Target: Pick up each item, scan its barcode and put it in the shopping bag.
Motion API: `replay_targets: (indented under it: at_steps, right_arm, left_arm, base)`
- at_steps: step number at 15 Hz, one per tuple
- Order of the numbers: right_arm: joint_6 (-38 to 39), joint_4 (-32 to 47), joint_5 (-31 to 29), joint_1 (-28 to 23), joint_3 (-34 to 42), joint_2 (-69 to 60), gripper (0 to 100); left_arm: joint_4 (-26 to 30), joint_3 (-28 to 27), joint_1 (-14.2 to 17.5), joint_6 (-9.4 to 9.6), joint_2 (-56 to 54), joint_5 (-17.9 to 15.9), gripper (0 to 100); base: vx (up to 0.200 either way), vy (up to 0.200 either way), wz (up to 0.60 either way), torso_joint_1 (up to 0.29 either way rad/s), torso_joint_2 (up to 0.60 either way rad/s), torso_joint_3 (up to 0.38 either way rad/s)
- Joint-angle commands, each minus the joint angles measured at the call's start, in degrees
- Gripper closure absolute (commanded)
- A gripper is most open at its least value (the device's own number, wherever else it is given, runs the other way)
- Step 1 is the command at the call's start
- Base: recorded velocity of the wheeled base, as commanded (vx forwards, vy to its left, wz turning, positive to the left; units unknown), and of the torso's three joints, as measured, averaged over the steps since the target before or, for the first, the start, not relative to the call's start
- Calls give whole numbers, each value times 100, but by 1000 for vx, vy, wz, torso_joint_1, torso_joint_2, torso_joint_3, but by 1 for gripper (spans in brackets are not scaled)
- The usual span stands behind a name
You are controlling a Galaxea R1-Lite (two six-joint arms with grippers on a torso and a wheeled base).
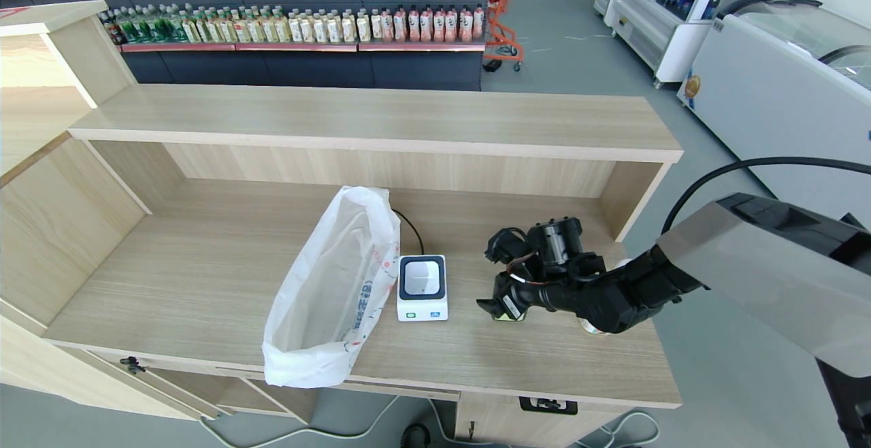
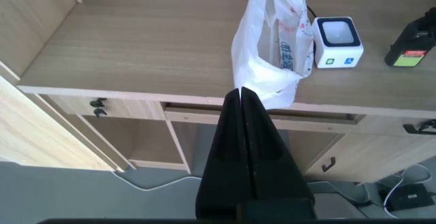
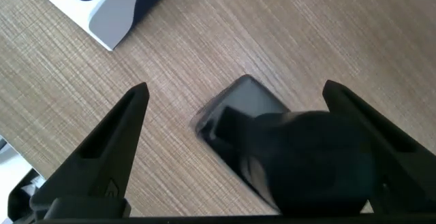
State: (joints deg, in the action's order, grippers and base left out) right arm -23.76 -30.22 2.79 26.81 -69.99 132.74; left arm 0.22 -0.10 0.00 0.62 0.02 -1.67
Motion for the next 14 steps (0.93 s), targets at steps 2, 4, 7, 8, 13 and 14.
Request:
replay_targets:
  at_steps: [2,4,7,8,13,14]
  right_arm:
    - [-85,7,-7,0,38,120,100]
    - [-67,7,2,9,-33,173,100]
    - [-67,-1,20,53,-77,103,100]
    - [-67,-10,20,53,-41,50,100]
    - [398,7,20,44,196,-574,100]
    - [1014,43,28,53,-68,-873,100]
  left_arm:
    - [-4,1,0,-1,-2,0,100]
    - [-4,1,0,-1,-2,0,100]
    - [-4,1,0,-1,-2,0,100]
    - [4,1,0,-1,-2,0,100]
    - [4,1,0,-1,6,0,100]
    - [4,1,0,-1,-2,0,100]
  base:
    - [0,0,0,0,0,0]
    - [0,0,0,0,0,0]
    - [0,0,0,0,0,0]
    - [0,0,0,0,0,0]
    - [0,0,0,0,0,0]
    - [0,0,0,0,0,0]
